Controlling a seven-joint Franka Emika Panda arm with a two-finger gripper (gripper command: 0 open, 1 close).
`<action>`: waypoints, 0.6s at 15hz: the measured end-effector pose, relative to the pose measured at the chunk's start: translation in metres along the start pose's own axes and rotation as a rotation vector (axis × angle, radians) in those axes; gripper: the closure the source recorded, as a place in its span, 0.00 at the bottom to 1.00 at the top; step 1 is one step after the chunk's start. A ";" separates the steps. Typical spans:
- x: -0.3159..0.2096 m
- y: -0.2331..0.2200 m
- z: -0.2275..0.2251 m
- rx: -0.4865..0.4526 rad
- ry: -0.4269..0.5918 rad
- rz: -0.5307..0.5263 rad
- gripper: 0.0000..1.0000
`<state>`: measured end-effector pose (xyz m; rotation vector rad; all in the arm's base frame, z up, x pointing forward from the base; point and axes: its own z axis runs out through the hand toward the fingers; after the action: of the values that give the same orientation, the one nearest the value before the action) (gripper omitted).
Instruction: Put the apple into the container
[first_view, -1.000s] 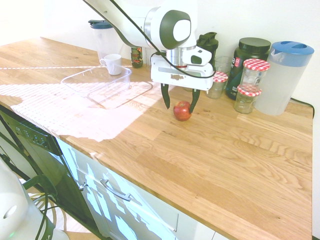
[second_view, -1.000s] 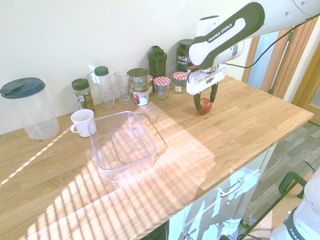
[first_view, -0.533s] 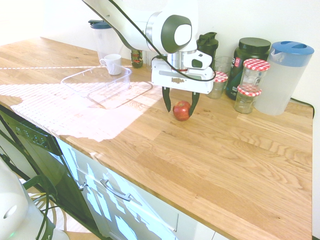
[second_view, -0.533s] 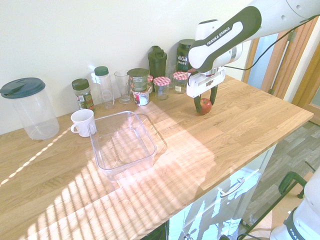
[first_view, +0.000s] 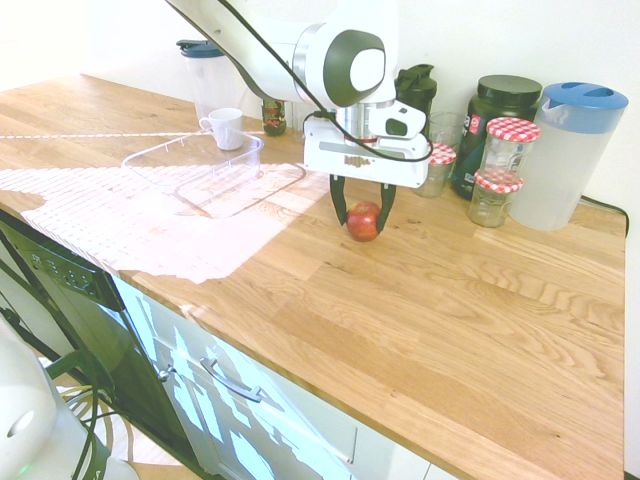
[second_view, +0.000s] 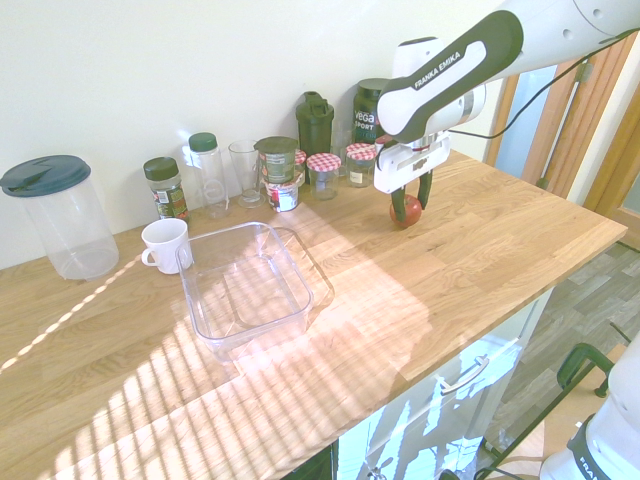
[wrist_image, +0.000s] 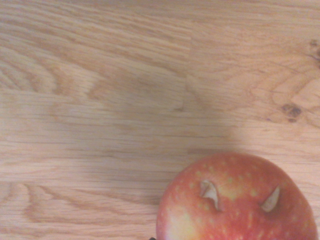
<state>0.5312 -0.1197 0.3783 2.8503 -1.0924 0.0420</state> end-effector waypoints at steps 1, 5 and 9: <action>0.003 -0.005 -0.014 0.017 0.007 0.004 1.00; -0.016 -0.041 -0.099 0.100 0.002 -0.038 1.00; -0.106 -0.131 -0.152 0.141 -0.023 -0.169 1.00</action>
<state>0.5410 0.0618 0.5144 3.0650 -0.8817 0.0783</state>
